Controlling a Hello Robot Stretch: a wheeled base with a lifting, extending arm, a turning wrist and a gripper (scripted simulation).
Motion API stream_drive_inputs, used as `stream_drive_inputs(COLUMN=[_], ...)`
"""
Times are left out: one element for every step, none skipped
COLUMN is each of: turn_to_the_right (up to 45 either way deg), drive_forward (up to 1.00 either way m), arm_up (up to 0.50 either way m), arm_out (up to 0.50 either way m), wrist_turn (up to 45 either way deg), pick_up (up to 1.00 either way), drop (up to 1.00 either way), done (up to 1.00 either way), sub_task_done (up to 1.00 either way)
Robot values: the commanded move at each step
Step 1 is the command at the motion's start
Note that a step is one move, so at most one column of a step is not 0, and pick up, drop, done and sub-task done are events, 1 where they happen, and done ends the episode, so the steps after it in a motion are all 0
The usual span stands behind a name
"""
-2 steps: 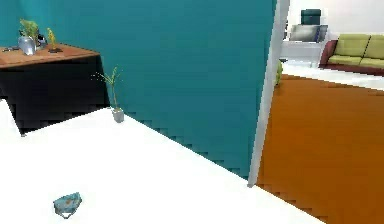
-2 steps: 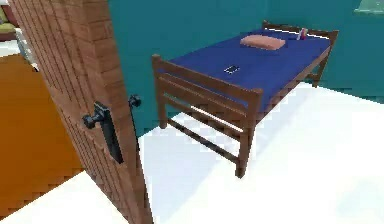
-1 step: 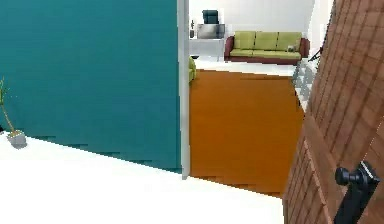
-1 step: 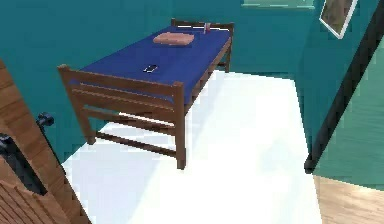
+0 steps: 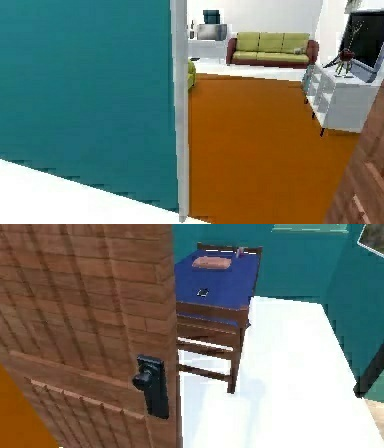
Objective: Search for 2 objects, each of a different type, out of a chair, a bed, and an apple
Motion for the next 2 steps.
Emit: stream_drive_inputs(turn_to_the_right=[15.0,0.0], drive_forward=[0.00,1.00], arm_up=[0.00,0.00], arm_out=[0.00,0.00], wrist_turn=[0.0,0.0], pick_up=[0.00,0.00], drop=[0.00,0.00], done=[0.00,0.00], sub_task_done=[0.00,0.00])
